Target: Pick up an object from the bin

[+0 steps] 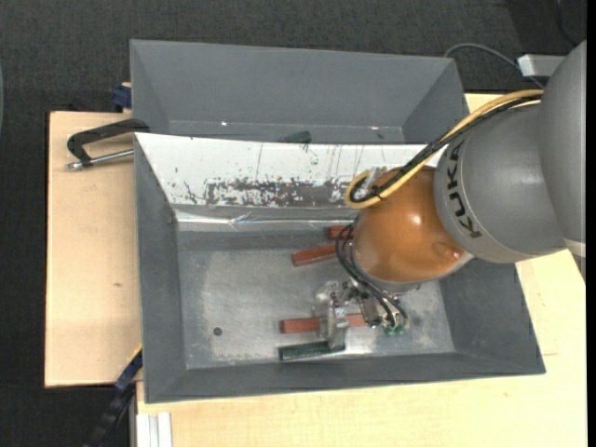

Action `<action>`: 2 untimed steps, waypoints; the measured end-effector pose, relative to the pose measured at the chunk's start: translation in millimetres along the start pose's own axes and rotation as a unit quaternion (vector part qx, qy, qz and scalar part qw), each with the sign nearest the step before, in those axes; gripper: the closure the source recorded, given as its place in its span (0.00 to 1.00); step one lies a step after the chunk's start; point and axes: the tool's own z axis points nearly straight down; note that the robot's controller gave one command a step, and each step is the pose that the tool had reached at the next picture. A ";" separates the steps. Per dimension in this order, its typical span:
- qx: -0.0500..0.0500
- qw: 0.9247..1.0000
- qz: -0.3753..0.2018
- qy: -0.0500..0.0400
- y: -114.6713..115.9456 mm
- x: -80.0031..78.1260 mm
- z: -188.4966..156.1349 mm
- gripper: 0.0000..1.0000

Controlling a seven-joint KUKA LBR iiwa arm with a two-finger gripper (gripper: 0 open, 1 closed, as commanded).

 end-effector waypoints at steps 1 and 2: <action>0.000 1.000 -0.017 -0.002 11.0 -58.5 -104.8 1.00; 0.000 1.000 -0.017 -0.002 11.0 -58.4 -104.8 1.00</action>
Offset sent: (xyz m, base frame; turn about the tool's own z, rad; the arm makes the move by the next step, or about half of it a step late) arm 0.0000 0.0000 0.0000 0.0000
